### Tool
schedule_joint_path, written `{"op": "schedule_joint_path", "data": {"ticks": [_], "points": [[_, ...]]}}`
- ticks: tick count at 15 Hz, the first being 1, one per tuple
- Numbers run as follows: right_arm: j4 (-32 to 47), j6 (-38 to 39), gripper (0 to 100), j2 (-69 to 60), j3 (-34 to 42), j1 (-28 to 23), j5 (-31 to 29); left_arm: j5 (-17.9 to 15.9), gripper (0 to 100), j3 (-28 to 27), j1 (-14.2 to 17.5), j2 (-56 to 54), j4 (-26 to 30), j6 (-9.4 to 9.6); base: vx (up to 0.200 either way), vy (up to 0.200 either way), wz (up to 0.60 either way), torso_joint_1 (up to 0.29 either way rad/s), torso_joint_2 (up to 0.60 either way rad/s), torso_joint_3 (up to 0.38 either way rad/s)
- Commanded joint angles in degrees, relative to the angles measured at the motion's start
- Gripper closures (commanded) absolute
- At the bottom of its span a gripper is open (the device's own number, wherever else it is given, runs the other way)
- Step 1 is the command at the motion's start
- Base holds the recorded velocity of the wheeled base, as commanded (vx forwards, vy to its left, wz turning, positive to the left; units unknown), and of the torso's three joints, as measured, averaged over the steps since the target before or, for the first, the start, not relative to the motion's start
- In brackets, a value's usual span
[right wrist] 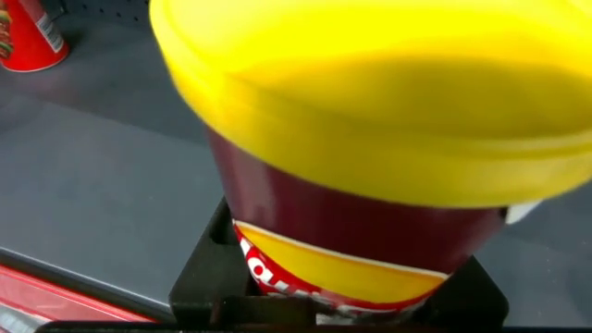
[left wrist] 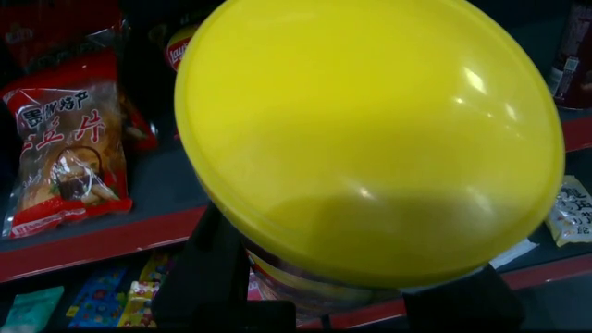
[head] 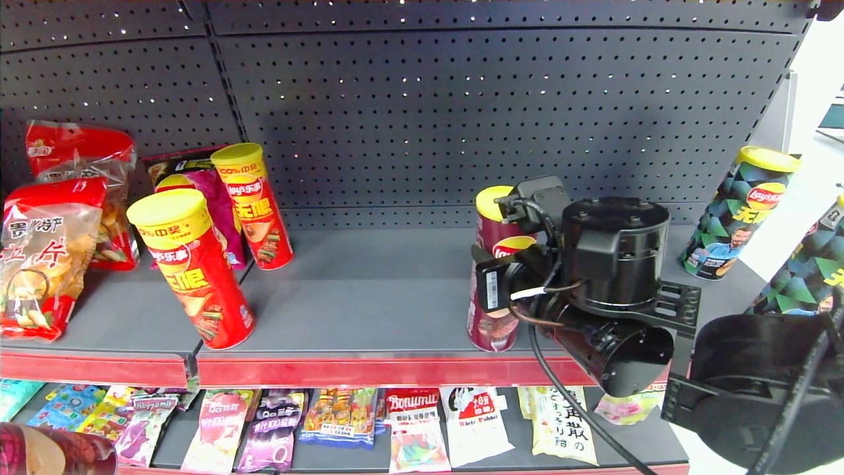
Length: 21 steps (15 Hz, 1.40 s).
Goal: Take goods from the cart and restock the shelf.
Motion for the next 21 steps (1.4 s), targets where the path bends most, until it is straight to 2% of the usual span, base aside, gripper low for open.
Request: {"op": "schedule_joint_path", "data": {"ticks": [1, 2, 3, 12, 15, 21], "points": [[0.0, 0.0, 100, 0.1, 0.0, 0.1, 0.0, 0.0, 100, 0.0, 0.0, 0.0, 0.0, -0.01, 0.0, 0.0, 0.0, 0.0, 0.0, 0.0], [0.0, 0.0, 100, 0.2, 0.0, 0.0, -0.3, -0.1, 100, 0.0, 0.0, 0.0, 0.0, -0.01, 0.0, 0.0, 0.0, 0.0, 0.0, 0.0], [0.1, 0.0, 0, 0.2, 0.0, 0.0, -0.9, -0.1, 100, 0.0, 0.0, 0.0, 0.0, -0.01, 0.0, 0.0, 0.0, 0.0, 0.0, 0.0], [0.0, 0.1, 0, -4.4, 3.1, 1.5, -1.4, -0.1, 100, 0.1, 0.0, -0.1, 0.0, -0.01, 0.0, 0.0, 0.0, 0.0, 0.0, 0.0], [0.1, 2.1, 0, -9.2, 7.3, 4.2, -1.4, -0.1, 100, 0.0, 0.0, -0.1, 0.0, -0.01, 0.0, 0.0, 0.0, 0.0, 0.0, 0.0], [0.1, 2.3, 0, -17.5, 18.0, 5.2, -0.3, -0.1, 100, 0.3, 0.0, -0.3, 0.0, -0.01, 0.0, 0.0, 0.0, 0.0, 0.0, 0.0]]}}
